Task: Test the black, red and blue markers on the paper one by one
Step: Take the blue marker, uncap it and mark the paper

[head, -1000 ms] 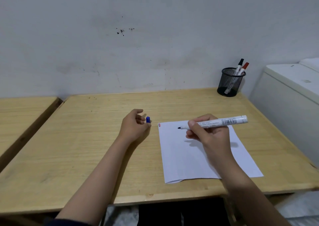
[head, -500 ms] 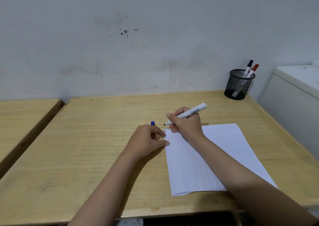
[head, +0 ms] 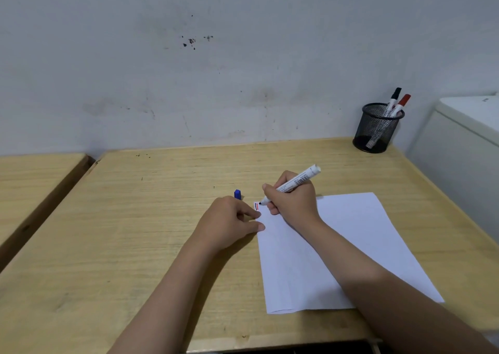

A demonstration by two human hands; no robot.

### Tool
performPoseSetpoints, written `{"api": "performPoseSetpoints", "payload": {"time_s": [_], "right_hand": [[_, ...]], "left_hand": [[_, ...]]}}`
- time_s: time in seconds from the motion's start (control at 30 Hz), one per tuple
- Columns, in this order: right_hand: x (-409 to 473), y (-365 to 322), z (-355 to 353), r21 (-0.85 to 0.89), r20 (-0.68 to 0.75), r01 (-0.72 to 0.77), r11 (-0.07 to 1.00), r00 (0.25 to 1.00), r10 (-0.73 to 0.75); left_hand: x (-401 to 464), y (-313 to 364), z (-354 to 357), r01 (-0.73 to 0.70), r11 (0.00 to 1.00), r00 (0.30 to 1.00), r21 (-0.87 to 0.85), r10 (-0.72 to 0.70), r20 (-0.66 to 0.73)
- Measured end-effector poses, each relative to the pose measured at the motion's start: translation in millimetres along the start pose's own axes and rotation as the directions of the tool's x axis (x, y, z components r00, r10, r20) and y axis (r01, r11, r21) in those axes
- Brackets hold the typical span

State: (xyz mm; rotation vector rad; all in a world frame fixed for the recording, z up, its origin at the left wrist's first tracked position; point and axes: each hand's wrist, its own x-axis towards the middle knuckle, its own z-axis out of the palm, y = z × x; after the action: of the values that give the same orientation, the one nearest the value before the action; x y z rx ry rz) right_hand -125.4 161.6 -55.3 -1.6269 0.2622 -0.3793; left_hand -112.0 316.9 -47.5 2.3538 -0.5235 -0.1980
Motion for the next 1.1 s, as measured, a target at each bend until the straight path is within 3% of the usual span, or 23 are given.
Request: {"api": "performPoseSetpoints", "payload": {"time_s": [0.67,0.87,0.97,1.1], "right_hand": [[5,4,1,-0.086,0.058,-0.037,0.996,0.997,0.042],[5,3,-3,0.064,-0.044,-0.041,0.997,0.998,0.044],[9,3,-5,0.224,-0.079,-0.056,0.973,0.994,0.075],[10,2,-5,0.297,-0.065,-0.089,0.951,0.991,0.113]], "left_hand": [[1,1,-1,0.005,1.0,1.0,-0.008,-0.005,0.009],[0,1,-2,-0.042,0.998,0.999,0.043,0.042,0.006],[1,1,-1,-0.098,0.995,0.99,0.017,0.1,-0.105],[8,-4,0,-0.201,0.975,0.909,0.1,0.223,-0.353]]}}
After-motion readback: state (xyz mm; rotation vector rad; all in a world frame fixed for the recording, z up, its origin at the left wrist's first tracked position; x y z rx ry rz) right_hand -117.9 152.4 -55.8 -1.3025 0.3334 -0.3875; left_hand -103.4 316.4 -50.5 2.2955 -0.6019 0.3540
